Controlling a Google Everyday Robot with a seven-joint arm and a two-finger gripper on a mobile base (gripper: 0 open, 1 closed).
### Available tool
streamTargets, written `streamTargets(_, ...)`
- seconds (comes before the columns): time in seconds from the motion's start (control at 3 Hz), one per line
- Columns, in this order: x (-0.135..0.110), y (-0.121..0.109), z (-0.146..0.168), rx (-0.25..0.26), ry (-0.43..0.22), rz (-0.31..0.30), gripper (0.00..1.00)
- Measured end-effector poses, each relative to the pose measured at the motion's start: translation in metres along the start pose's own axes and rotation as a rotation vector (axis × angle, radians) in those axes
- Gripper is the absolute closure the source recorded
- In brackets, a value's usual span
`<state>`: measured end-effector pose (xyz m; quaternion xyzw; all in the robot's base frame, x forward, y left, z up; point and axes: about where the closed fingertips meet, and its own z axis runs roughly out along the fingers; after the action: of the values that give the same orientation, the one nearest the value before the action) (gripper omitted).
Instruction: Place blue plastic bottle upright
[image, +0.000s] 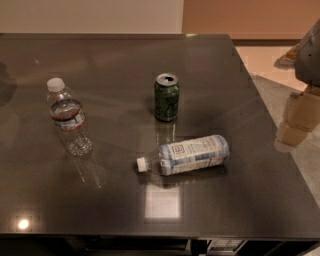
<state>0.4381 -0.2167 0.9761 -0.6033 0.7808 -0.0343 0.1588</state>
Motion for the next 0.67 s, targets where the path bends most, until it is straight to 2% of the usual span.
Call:
streamTargets(0.33, 0.0, 0.0, 0.0, 0.0, 0.0, 0.0, 0.0)
streamTargets(0.67, -0.012, -0.008, 0.004, -0.013, 0.01, -0.031, 0.0)
